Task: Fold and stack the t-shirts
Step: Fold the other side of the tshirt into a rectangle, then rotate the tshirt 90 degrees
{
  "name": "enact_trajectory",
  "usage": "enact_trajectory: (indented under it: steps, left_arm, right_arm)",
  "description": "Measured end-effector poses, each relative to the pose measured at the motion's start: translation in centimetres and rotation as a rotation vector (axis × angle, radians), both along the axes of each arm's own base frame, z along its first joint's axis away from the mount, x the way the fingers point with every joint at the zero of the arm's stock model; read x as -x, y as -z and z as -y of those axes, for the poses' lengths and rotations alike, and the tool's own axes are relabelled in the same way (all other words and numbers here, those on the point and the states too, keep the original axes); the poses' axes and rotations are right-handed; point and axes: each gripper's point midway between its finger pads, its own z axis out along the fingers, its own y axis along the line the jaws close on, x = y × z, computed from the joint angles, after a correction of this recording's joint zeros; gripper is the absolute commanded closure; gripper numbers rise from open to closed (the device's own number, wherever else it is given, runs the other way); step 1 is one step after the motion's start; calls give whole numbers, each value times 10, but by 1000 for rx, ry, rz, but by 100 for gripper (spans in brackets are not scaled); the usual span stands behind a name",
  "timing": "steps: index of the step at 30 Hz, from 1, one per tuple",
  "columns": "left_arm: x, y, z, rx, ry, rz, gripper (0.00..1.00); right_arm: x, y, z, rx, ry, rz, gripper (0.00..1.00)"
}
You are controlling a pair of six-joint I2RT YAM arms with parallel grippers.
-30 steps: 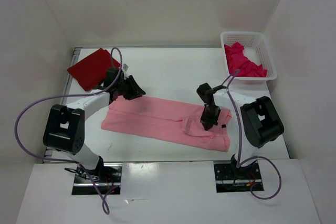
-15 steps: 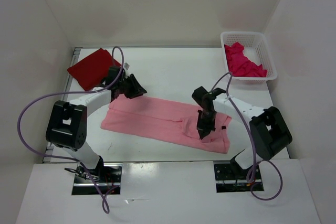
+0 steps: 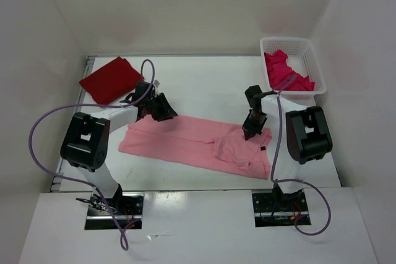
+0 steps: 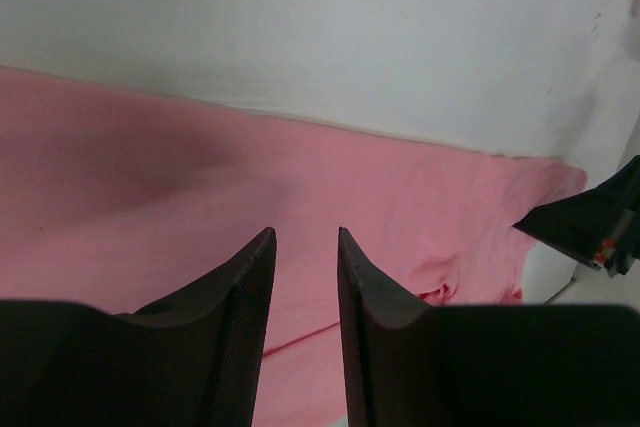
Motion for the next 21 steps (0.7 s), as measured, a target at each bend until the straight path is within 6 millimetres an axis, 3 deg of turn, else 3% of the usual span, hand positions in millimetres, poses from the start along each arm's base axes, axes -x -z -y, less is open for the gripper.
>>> enact_trajectory:
  steps: [3,7,12,14,18,21]
  left_arm:
    - [-2,9,-9,-5,-22,-27,61]
    - [-11,14,-38,-6,-99,-42,61]
    - [-17,28,-82,-15,-209,-87,61]
    - [-18,32,-95,-16,-242,-104,61]
    - [-22,36,-111,-10,-284,-126,59]
    - [-23,30,-111,-5,-282,-115,59]
  right_arm:
    - [-23,0,-6,-8,-11,18,100]
    - [-68,-1,-20,-39,-28,65,100]
    - [-163,-8,-50,-89,-63,230,100]
    - [-197,-14,-62,-105,-76,318,91]
    - [-209,-33,-68,-116,-111,389,67]
    - [-191,-64,-71,-123,-151,447,65]
